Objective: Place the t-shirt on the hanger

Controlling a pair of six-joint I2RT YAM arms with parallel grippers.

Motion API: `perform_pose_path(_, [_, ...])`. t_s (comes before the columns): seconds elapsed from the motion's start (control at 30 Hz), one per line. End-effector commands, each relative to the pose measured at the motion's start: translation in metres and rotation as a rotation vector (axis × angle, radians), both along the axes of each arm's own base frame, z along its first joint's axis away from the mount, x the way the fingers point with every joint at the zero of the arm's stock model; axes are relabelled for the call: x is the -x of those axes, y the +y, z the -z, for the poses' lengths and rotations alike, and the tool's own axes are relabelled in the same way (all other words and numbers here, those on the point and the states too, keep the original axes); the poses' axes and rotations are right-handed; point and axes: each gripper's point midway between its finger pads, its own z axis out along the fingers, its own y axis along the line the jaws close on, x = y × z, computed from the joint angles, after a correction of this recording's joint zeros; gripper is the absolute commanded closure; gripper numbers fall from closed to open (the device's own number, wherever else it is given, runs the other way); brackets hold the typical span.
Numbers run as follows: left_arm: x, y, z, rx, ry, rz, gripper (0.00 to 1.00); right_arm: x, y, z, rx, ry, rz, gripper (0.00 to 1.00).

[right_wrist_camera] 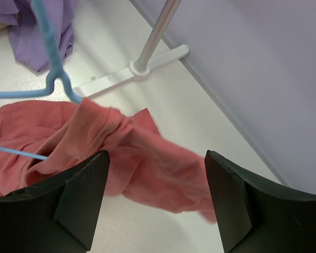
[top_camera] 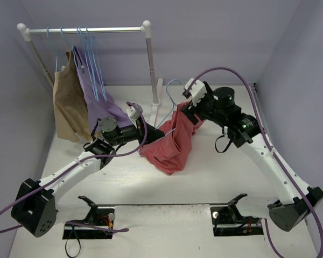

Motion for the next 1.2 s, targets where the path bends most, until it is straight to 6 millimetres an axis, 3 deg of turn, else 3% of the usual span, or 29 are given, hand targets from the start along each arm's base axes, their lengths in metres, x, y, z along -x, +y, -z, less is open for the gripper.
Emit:
perform_pose_path(0.0, [0.015, 0.000, -0.068, 0.095, -0.195, 0.071, 1.00, -0.011, 0.014, -0.026, -0.002, -0.087, -0.069, 0.32])
perform_pose_path(0.1, [0.019, -0.001, -0.070, 0.073, -0.202, 0.094, 1.00, -0.007, 0.022, -0.019, -0.007, -0.063, -0.122, 0.35])
perform_pose_path(0.23, [0.020, -0.002, -0.075, 0.048, -0.212, 0.137, 1.00, -0.003, 0.027, -0.011, -0.001, -0.045, -0.157, 0.51])
perform_pose_path(0.37, [0.016, 0.000, -0.083, 0.040, -0.214, 0.157, 1.00, 0.004, 0.024, -0.012, 0.005, -0.061, -0.170, 0.82])
perform_pose_path(0.4, [0.014, 0.002, -0.083, 0.039, -0.214, 0.148, 1.00, 0.004, 0.023, -0.012, 0.006, -0.062, -0.167, 0.82])
perform_pose_path(0.47, [0.002, 0.009, -0.088, 0.027, -0.194, 0.116, 1.00, 0.008, 0.019, -0.020, 0.001, -0.087, -0.161, 0.97])
perform_pose_path(0.53, [-0.010, 0.017, -0.093, 0.017, -0.172, 0.068, 0.95, 0.010, 0.016, -0.025, 0.000, -0.102, -0.153, 1.00])
perform_pose_path(0.67, [-0.036, 0.040, -0.101, -0.042, -0.091, -0.103, 0.60, 0.013, 0.005, -0.030, 0.003, -0.122, -0.107, 1.00])
perform_pose_path(0.7, [-0.040, 0.047, -0.105, -0.068, -0.086, -0.158, 0.55, 0.012, 0.003, -0.029, 0.005, -0.121, -0.094, 1.00])
perform_pose_path(0.73, [-0.051, 0.057, -0.123, -0.077, -0.108, -0.262, 0.50, 0.011, 0.000, -0.030, 0.006, -0.124, -0.076, 1.00])
perform_pose_path(0.9, [-0.051, 0.087, -0.124, -0.151, 0.011, -0.488, 0.46, 0.008, -0.008, -0.031, 0.005, -0.125, -0.024, 1.00])
perform_pose_path(1.0, [-0.035, 0.077, -0.124, -0.097, 0.096, -0.516, 0.46, 0.005, -0.010, -0.032, 0.003, -0.123, 0.005, 1.00])
perform_pose_path(1.07, [-0.029, 0.068, -0.104, -0.113, 0.147, -0.575, 0.46, 0.002, -0.012, -0.034, 0.000, -0.124, 0.020, 1.00])
perform_pose_path(1.17, [-0.006, 0.037, -0.081, -0.130, 0.209, -0.587, 0.46, -0.001, -0.014, -0.036, -0.003, -0.125, 0.045, 1.00])
